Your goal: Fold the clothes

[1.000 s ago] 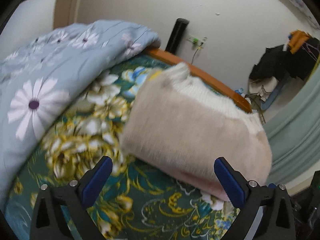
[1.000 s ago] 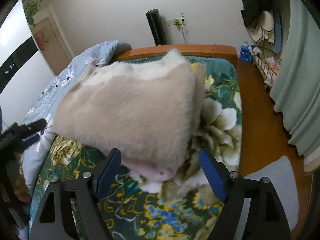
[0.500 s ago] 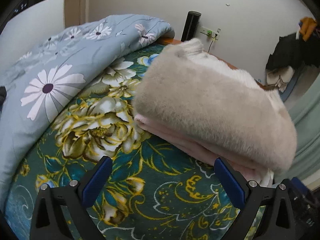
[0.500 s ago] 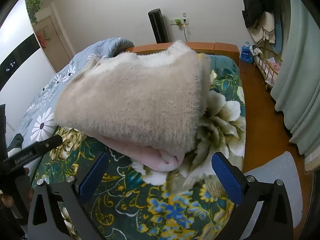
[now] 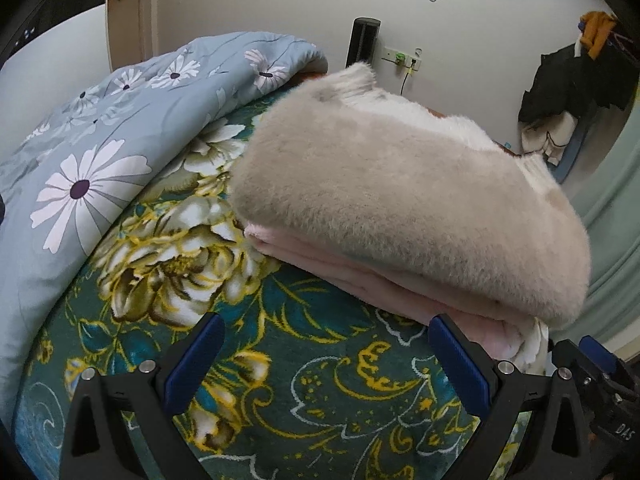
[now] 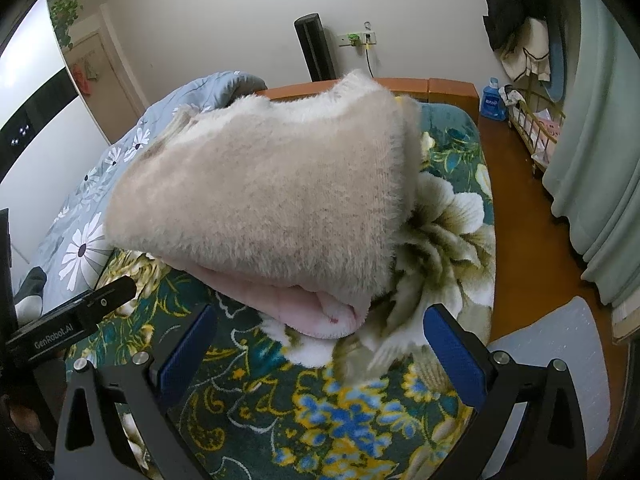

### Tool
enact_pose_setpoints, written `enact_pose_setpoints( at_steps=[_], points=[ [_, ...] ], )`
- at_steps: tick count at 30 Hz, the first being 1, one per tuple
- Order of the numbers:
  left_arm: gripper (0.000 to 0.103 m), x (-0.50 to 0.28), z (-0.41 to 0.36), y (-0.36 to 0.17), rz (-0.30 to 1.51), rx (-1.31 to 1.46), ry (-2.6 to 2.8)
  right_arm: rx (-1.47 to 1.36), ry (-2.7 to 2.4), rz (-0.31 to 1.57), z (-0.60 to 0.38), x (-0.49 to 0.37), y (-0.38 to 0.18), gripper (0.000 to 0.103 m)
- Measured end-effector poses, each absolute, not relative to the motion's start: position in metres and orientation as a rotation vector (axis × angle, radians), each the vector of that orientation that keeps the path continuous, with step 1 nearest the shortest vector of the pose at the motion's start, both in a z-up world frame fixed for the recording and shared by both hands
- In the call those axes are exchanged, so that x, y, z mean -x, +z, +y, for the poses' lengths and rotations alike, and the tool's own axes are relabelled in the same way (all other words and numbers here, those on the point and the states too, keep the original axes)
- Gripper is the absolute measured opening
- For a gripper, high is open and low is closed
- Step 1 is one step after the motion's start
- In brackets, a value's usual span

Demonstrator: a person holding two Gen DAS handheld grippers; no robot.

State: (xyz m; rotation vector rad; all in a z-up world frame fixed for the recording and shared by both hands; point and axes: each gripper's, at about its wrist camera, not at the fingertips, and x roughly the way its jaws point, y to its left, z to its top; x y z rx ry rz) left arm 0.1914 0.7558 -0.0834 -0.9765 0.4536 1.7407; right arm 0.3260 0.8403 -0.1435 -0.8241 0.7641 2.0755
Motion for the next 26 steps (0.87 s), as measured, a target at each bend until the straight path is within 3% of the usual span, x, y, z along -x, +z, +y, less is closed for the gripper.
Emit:
enact_pose_setpoints(
  at_steps=[26],
  points=[
    [0.103,-0.1938,0.7660,-0.0878,0.494,0.961,1.764,0.854,2.090,0.746,0.8392,-0.3182,-0.1420,0.103]
  ],
)
